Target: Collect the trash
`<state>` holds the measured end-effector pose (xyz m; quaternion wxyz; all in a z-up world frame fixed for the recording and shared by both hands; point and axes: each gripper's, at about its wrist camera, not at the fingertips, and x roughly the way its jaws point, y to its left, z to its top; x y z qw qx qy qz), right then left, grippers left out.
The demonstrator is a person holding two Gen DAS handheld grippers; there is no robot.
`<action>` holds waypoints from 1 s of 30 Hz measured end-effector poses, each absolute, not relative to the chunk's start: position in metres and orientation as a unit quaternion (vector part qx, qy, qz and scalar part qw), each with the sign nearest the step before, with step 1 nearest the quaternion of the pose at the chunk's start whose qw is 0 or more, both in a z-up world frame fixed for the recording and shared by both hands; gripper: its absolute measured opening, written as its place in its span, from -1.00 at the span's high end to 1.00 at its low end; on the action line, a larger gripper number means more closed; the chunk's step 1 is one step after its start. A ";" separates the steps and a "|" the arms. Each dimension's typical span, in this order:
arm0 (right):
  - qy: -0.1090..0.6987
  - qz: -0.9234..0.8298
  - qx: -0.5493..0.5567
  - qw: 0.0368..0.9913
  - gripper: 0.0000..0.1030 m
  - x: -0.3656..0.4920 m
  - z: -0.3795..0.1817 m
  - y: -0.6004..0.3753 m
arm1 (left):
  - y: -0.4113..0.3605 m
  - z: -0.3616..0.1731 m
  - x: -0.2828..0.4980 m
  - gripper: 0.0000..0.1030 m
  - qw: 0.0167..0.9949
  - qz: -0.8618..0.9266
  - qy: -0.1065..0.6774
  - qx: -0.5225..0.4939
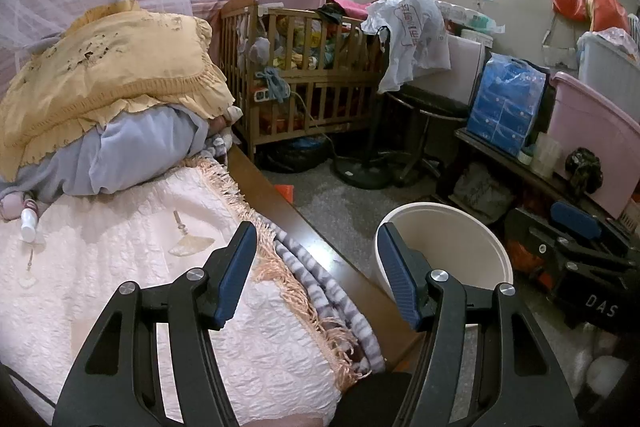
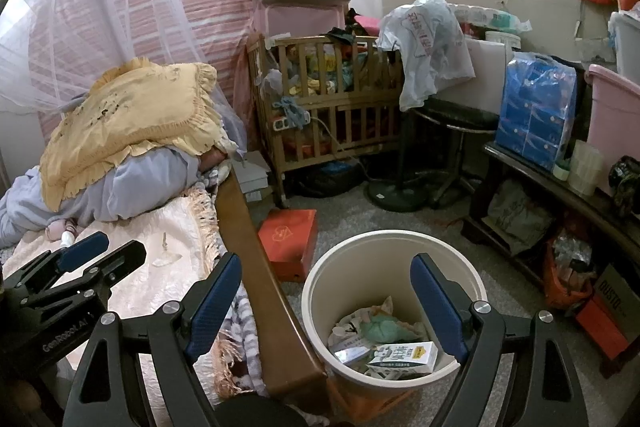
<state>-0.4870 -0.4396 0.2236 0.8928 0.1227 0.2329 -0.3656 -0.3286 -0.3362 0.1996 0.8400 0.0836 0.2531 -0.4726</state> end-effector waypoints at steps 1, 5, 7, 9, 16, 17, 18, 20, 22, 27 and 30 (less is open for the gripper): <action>0.234 -0.365 0.123 0.893 -0.64 -0.486 0.222 -0.441 | -0.336 0.200 -0.328 -0.19 0.840 -0.473 0.253 0.083; 0.235 -0.364 0.123 0.893 -0.64 -0.487 0.221 -0.442 | -0.336 0.200 -0.328 -0.19 0.840 -0.473 0.253 0.084; 0.235 -0.364 0.123 0.893 -0.64 -0.486 0.222 -0.443 | -0.336 0.200 -0.327 -0.20 0.839 -0.473 0.253 0.084; 0.236 -0.363 0.124 0.893 -0.64 -0.487 0.221 -0.444 | -0.336 0.198 -0.329 -0.20 0.840 -0.472 0.255 0.084; 0.237 -0.363 0.123 0.893 -0.64 -0.486 0.221 -0.445 | -0.338 0.197 -0.330 -0.19 0.840 -0.471 0.256 0.083; 0.237 -0.363 0.124 0.893 -0.64 -0.487 0.220 -0.445 | -0.338 0.196 -0.330 -0.20 0.840 -0.471 0.256 0.084; 0.237 -0.363 0.124 0.892 -0.64 -0.487 0.221 -0.445 | -0.338 0.197 -0.330 -0.20 0.840 -0.470 0.256 0.084; 0.239 -0.362 0.126 0.892 -0.64 -0.489 0.219 -0.446 | -0.338 0.197 -0.331 -0.20 0.840 -0.470 0.257 0.084; 0.240 -0.361 0.125 0.892 -0.64 -0.486 0.219 -0.449 | -0.339 0.195 -0.333 -0.20 0.840 -0.470 0.258 0.083; 0.240 -0.361 0.125 0.892 -0.64 -0.487 0.218 -0.451 | -0.341 0.194 -0.336 -0.20 0.840 -0.469 0.259 0.084; 0.241 -0.361 0.125 0.892 -0.64 -0.487 0.218 -0.451 | -0.342 0.193 -0.337 -0.19 0.840 -0.469 0.258 0.083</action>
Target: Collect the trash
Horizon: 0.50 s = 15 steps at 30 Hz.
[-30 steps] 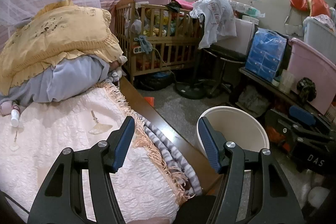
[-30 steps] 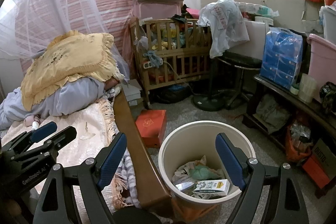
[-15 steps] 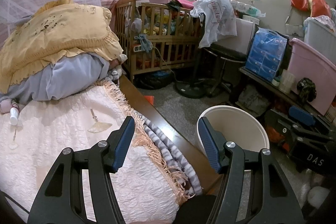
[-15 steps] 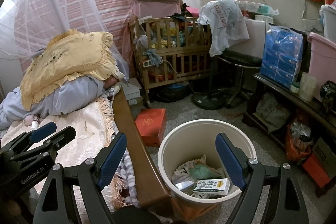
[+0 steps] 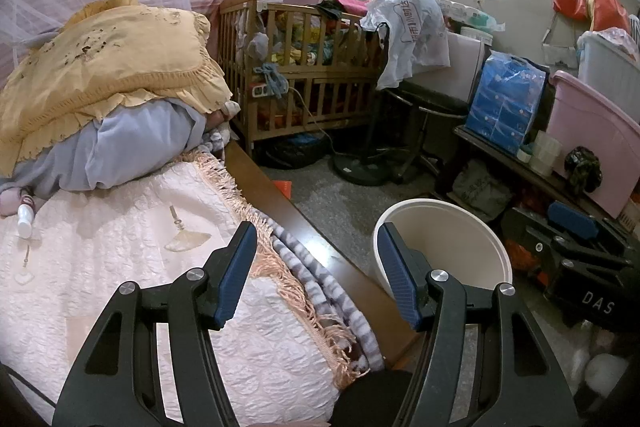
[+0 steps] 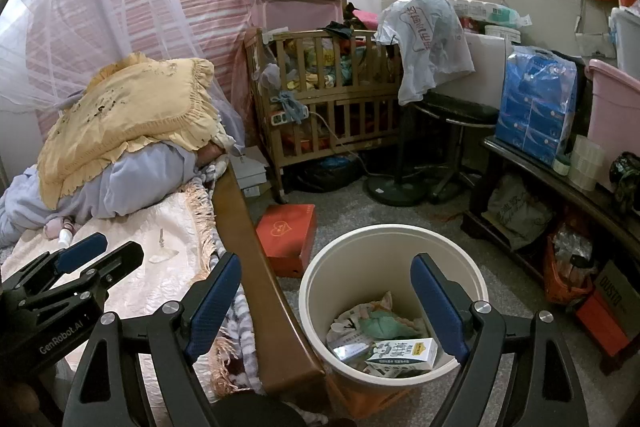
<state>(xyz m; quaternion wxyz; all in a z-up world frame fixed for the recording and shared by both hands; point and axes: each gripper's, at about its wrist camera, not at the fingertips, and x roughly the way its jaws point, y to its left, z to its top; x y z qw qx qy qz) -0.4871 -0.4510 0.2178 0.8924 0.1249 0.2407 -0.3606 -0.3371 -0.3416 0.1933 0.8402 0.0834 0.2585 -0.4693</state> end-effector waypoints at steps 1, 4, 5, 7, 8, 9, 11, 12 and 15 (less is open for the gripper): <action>0.241 -0.361 0.125 0.892 -0.64 -0.486 0.218 -0.451 | -0.341 0.194 -0.336 -0.19 0.840 -0.469 0.259 0.083; 0.241 -0.360 0.125 0.892 -0.64 -0.486 0.219 -0.452 | -0.341 0.194 -0.336 -0.20 0.840 -0.469 0.259 0.083; 0.241 -0.361 0.125 0.893 -0.65 -0.488 0.218 -0.451 | -0.342 0.193 -0.336 -0.19 0.840 -0.469 0.259 0.083; 0.241 -0.360 0.125 0.892 -0.65 -0.486 0.219 -0.452 | -0.342 0.193 -0.337 -0.19 0.839 -0.470 0.260 0.084; 0.242 -0.360 0.125 0.892 -0.65 -0.486 0.219 -0.452 | -0.343 0.193 -0.337 -0.19 0.839 -0.471 0.261 0.084; 0.242 -0.360 0.125 0.892 -0.65 -0.487 0.218 -0.452 | -0.343 0.193 -0.337 -0.19 0.838 -0.472 0.261 0.083; 0.241 -0.360 0.125 0.893 -0.65 -0.488 0.218 -0.451 | -0.343 0.192 -0.338 -0.20 0.839 -0.471 0.260 0.084; 0.242 -0.360 0.125 0.892 -0.65 -0.486 0.219 -0.452 | -0.343 0.193 -0.337 -0.20 0.838 -0.471 0.261 0.084; 0.242 -0.360 0.125 0.892 -0.65 -0.486 0.219 -0.452 | -0.343 0.193 -0.337 -0.20 0.838 -0.471 0.262 0.083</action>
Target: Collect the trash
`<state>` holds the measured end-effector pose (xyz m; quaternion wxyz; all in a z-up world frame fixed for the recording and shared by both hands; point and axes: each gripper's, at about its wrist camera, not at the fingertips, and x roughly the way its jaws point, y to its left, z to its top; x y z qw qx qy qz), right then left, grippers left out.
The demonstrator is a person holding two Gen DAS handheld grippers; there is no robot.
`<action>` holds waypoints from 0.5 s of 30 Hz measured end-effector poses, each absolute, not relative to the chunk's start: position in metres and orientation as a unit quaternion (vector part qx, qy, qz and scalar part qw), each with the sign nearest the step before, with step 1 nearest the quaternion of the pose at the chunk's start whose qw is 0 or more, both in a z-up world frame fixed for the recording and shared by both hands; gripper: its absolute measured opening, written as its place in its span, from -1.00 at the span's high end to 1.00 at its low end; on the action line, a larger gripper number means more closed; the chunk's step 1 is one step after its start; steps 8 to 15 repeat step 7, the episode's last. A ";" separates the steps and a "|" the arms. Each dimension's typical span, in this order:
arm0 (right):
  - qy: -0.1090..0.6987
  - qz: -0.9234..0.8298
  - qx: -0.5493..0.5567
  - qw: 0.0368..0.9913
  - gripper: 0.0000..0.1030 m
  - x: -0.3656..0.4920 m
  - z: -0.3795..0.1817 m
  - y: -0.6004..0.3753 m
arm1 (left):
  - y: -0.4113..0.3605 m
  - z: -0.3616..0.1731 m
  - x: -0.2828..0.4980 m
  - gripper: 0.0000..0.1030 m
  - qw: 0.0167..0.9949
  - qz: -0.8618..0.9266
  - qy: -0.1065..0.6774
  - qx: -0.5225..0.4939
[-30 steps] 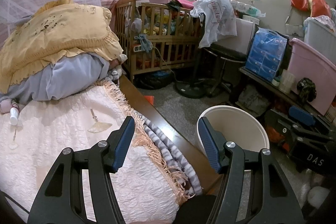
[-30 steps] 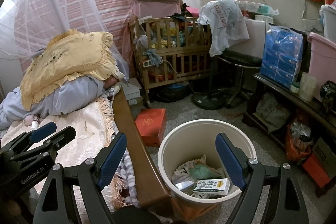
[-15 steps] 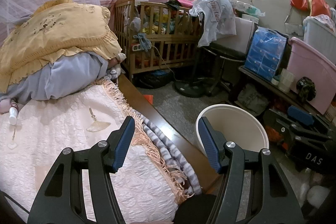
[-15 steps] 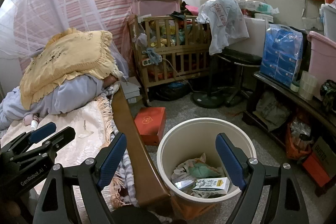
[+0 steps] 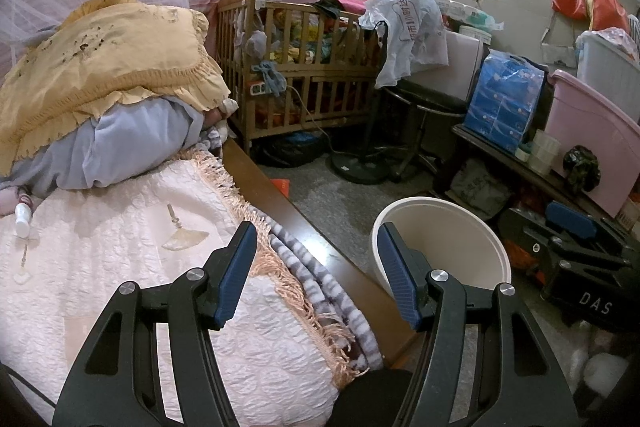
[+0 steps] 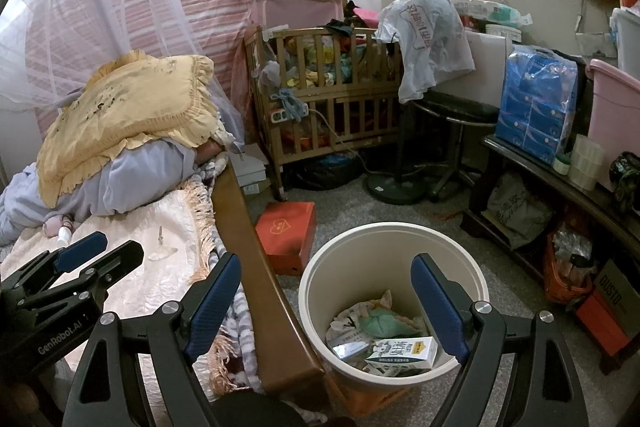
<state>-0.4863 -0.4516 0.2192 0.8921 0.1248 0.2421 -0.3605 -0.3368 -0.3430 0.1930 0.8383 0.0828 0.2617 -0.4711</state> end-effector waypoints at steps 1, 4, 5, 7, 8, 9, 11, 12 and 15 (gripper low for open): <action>0.242 -0.360 0.125 0.892 -0.65 -0.486 0.220 -0.452 | -0.343 0.192 -0.338 -0.20 0.838 -0.471 0.263 0.082; 0.245 -0.359 0.126 0.892 -0.65 -0.487 0.214 -0.453 | -0.343 0.190 -0.337 -0.20 0.836 -0.473 0.266 0.080; 0.246 -0.358 0.126 0.892 -0.65 -0.488 0.213 -0.452 | -0.343 0.188 -0.337 -0.20 0.835 -0.475 0.267 0.078; 0.249 -0.356 0.122 0.892 -0.66 -0.487 0.209 -0.452 | -0.340 0.186 -0.333 -0.20 0.835 -0.473 0.270 0.077; 0.249 -0.356 0.122 0.892 -0.66 -0.487 0.209 -0.452 | -0.340 0.186 -0.333 -0.20 0.835 -0.473 0.270 0.077; 0.249 -0.356 0.122 0.892 -0.66 -0.487 0.209 -0.452 | -0.340 0.186 -0.333 -0.20 0.835 -0.473 0.270 0.077; 0.249 -0.356 0.122 0.892 -0.66 -0.487 0.209 -0.452 | -0.340 0.186 -0.333 -0.20 0.835 -0.473 0.270 0.077; 0.249 -0.356 0.122 0.892 -0.66 -0.487 0.209 -0.452 | -0.340 0.186 -0.333 -0.20 0.835 -0.473 0.270 0.077; 0.249 -0.356 0.122 0.892 -0.66 -0.487 0.209 -0.452 | -0.340 0.186 -0.333 -0.20 0.835 -0.473 0.270 0.077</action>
